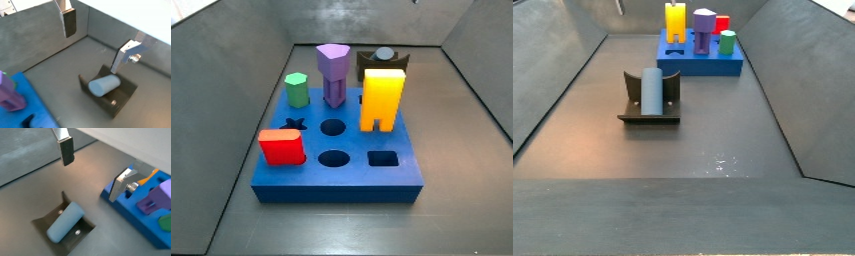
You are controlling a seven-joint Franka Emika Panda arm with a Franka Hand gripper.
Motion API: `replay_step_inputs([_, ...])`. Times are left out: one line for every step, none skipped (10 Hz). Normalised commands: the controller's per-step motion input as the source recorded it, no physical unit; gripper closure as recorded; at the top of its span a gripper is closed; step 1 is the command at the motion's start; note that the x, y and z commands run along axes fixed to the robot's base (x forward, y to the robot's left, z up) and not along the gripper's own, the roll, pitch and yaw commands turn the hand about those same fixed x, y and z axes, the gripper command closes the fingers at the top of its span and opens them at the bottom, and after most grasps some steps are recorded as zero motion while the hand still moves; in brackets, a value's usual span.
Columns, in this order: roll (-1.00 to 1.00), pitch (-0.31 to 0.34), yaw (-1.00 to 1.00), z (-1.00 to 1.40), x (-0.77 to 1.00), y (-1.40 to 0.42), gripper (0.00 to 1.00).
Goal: Pick up the oval object. Move up. Place the oval object on the fixture. Regrasp the oval object. Move to above the board. Insert the oval object.
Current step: Regrasp the oval object.
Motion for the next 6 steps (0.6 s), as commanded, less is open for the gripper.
replay_step_inputs([1.00, -0.049, 0.03, 0.00, -0.04, -0.02, 0.00])
replay_step_inputs([1.00, -0.051, 0.03, 0.00, -0.04, -0.02, 0.00])
replay_step_inputs([1.00, -0.051, 0.03, 0.01, -0.03, -0.01, 0.00])
replay_step_inputs([1.00, -0.048, 0.03, 0.02, -0.02, -0.02, 0.00])
replay_step_inputs([1.00, -0.045, 0.03, 0.01, -0.01, -0.02, 0.00])
replay_step_inputs([1.00, -0.041, 0.03, 0.00, 0.00, -0.02, 0.00])
